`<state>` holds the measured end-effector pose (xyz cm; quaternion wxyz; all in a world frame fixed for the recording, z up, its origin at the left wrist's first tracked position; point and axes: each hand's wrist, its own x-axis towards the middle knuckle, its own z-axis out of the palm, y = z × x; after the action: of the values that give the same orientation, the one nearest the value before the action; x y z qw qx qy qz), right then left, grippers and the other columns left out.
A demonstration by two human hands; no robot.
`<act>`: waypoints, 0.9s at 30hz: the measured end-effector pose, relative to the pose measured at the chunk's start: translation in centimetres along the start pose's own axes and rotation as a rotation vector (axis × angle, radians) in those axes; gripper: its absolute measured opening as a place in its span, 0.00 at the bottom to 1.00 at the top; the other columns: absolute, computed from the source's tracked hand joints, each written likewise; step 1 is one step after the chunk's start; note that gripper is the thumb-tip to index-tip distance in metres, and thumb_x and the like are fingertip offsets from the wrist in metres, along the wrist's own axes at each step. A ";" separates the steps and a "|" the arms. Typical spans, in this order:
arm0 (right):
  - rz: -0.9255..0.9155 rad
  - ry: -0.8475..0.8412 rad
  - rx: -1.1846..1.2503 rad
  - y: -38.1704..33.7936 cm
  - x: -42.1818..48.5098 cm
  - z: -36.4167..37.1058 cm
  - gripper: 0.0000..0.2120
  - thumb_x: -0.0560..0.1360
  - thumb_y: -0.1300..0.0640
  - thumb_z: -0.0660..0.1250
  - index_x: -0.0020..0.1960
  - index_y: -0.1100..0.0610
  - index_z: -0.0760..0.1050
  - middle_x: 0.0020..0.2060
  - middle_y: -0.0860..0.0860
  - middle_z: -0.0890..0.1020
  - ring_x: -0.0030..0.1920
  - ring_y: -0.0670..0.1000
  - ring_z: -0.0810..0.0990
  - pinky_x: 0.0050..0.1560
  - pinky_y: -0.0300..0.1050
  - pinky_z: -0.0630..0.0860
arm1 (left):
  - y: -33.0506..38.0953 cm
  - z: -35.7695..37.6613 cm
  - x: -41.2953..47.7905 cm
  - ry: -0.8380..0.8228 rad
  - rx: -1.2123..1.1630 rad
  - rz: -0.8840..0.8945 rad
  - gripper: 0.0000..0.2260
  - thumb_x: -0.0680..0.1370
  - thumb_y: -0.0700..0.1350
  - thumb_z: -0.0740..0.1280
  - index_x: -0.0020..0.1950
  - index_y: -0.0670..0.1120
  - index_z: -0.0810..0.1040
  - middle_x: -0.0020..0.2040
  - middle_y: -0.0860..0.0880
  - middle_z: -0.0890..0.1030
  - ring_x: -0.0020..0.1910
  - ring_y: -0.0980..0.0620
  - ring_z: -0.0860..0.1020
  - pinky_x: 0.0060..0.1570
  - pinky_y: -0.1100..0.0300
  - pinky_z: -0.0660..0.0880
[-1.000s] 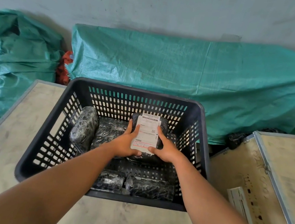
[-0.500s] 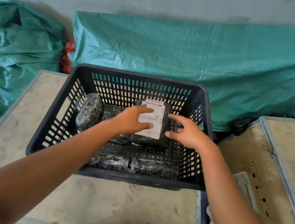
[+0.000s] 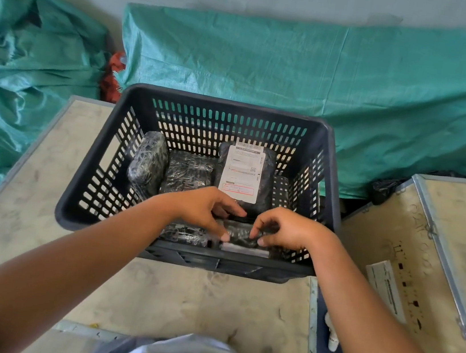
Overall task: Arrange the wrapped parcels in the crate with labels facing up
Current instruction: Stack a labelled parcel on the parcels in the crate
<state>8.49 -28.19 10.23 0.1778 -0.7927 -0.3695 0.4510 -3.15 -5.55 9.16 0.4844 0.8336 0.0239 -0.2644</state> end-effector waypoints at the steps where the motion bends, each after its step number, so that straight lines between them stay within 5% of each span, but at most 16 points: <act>1: -0.008 0.039 0.004 0.0 0.1 -0.1 0.16 0.75 0.59 0.77 0.42 0.36 0.83 0.51 0.39 0.83 0.54 0.45 0.80 0.58 0.44 0.76 | -0.2 0.1 0.1 -0.011 0.076 -0.003 0.34 0.66 0.51 0.83 0.71 0.59 0.77 0.69 0.58 0.78 0.67 0.55 0.76 0.67 0.54 0.71; 4: -0.022 0.082 -0.004 -0.2 0.4 -0.1 0.17 0.69 0.59 0.82 0.44 0.36 0.82 0.51 0.35 0.79 0.55 0.43 0.78 0.56 0.41 0.73 | -0.6 0.2 0.3 0.035 0.203 -0.011 0.39 0.64 0.51 0.84 0.73 0.60 0.74 0.72 0.59 0.75 0.66 0.60 0.71 0.66 0.59 0.65; 9: -0.054 0.125 -0.059 -0.4 0.4 -0.2 0.16 0.70 0.60 0.81 0.49 0.42 0.82 0.54 0.39 0.78 0.58 0.45 0.77 0.55 0.41 0.70 | -0.5 -0.3 0.7 0.070 0.197 0.041 0.32 0.68 0.44 0.82 0.70 0.60 0.78 0.68 0.60 0.78 0.63 0.64 0.74 0.66 0.57 0.70; 12: -0.142 0.200 0.092 -0.4 -0.5 -0.2 0.17 0.75 0.64 0.75 0.50 0.41 0.83 0.57 0.39 0.80 0.62 0.41 0.77 0.61 0.34 0.69 | -0.6 -1.2 -0.1 0.122 0.030 0.064 0.28 0.69 0.44 0.81 0.66 0.63 0.81 0.63 0.65 0.80 0.61 0.69 0.76 0.67 0.61 0.69; 15: -0.212 0.341 0.187 -0.8 -1.4 -0.5 0.21 0.78 0.64 0.73 0.50 0.36 0.83 0.53 0.35 0.80 0.55 0.30 0.77 0.55 0.25 0.70 | -0.4 -1.8 -0.9 0.268 -0.152 0.157 0.22 0.71 0.39 0.80 0.61 0.59 0.85 0.65 0.59 0.81 0.66 0.62 0.76 0.73 0.52 0.69; 19: -0.216 0.372 0.285 -1.0 -2.1 -2.5 0.16 0.80 0.59 0.72 0.49 0.36 0.85 0.52 0.31 0.82 0.56 0.32 0.77 0.60 0.40 0.73 | 0.7 -1.5 -1.2 0.414 -0.372 0.285 0.18 0.75 0.38 0.76 0.63 0.52 0.85 0.77 0.51 0.70 0.77 0.57 0.65 0.74 0.45 0.67; 24: -0.238 0.408 0.328 -1.0 -2.1 -6.3 0.13 0.79 0.57 0.72 0.50 0.37 0.86 0.55 0.32 0.83 0.57 0.32 0.78 0.68 0.54 0.72 | 1.5 -1.1 -1.0 0.382 -0.239 0.338 0.36 0.77 0.35 0.73 0.75 0.68 0.68 0.83 0.52 0.55 0.81 0.61 0.45 0.75 0.51 0.61; 27: -0.237 0.456 0.340 -0.9 -1.4 -8.0 0.14 0.79 0.57 0.72 0.53 0.37 0.85 0.57 0.33 0.83 0.60 0.37 0.79 0.69 0.59 0.73 | 1.9 -1.3 -0.3 0.426 -0.123 0.329 0.39 0.80 0.32 0.69 0.77 0.69 0.62 0.81 0.48 0.62 0.82 0.47 0.53 0.74 0.45 0.65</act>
<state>14.39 -28.22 15.81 0.4373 -0.7839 -0.3292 0.2931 -2.35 -5.38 11.30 0.5544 0.8322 0.0058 0.0011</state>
